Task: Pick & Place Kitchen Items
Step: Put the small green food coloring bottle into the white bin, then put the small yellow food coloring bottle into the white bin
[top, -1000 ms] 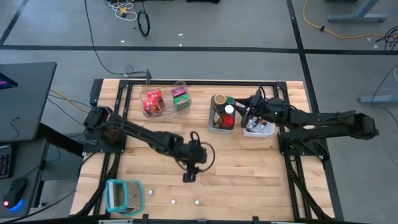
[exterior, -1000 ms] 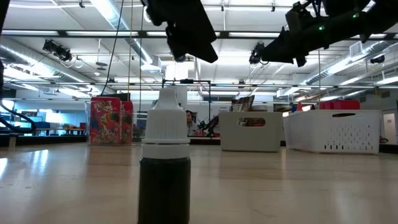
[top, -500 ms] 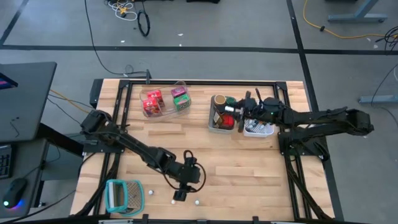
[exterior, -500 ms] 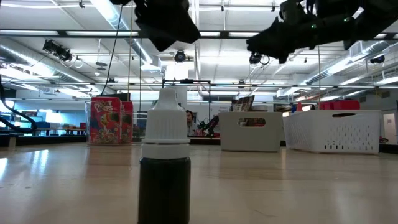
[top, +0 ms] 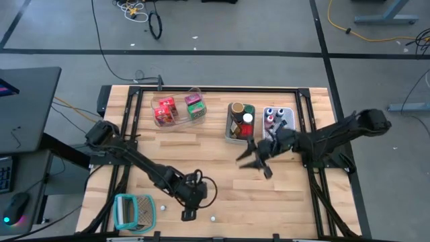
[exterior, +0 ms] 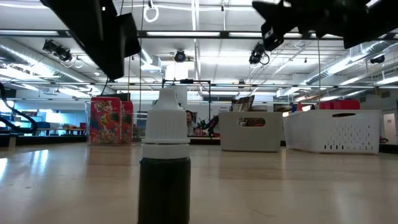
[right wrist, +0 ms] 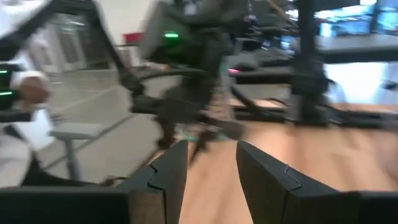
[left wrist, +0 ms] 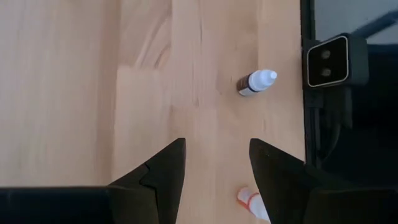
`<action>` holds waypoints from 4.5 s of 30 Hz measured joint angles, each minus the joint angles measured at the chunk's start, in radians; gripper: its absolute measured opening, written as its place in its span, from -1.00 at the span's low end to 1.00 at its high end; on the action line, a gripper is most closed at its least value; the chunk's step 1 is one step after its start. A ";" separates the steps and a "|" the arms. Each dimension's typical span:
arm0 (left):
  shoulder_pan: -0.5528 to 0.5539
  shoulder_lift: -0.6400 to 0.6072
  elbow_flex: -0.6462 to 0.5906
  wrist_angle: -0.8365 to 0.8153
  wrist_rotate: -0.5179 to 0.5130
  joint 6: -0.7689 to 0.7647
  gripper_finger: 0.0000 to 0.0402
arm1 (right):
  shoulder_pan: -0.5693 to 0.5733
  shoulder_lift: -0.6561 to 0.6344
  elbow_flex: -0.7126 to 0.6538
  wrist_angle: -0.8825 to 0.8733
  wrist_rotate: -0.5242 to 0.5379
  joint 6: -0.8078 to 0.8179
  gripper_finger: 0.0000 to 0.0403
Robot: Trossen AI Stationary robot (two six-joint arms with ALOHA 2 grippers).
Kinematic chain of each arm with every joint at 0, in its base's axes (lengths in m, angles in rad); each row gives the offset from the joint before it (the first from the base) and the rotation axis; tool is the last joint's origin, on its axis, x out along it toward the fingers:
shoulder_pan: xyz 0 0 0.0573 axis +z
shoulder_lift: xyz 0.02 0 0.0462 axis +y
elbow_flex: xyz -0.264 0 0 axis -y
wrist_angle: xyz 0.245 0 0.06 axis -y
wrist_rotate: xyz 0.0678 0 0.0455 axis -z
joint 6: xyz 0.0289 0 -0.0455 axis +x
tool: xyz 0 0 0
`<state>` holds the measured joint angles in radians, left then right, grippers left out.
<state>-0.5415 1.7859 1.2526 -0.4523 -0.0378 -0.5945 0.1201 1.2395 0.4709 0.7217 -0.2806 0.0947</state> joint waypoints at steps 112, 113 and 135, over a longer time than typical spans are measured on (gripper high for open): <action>-0.072 -0.002 0.001 -0.115 -0.440 -0.352 -0.07 | 0.243 -0.045 -0.051 -1.352 1.418 1.165 -0.48; -0.072 -0.002 0.001 -0.111 -0.440 -0.352 -0.07 | 0.237 -0.045 -0.061 -1.335 1.410 1.161 -0.47; -0.072 -0.002 0.001 -0.109 -0.446 -0.352 -0.07 | 0.191 -0.044 0.013 -1.204 1.429 0.972 -0.46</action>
<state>-0.6136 1.7836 1.2537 -0.5613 -0.4834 -0.9466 0.3107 1.1957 0.4843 -0.4828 1.1481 1.0664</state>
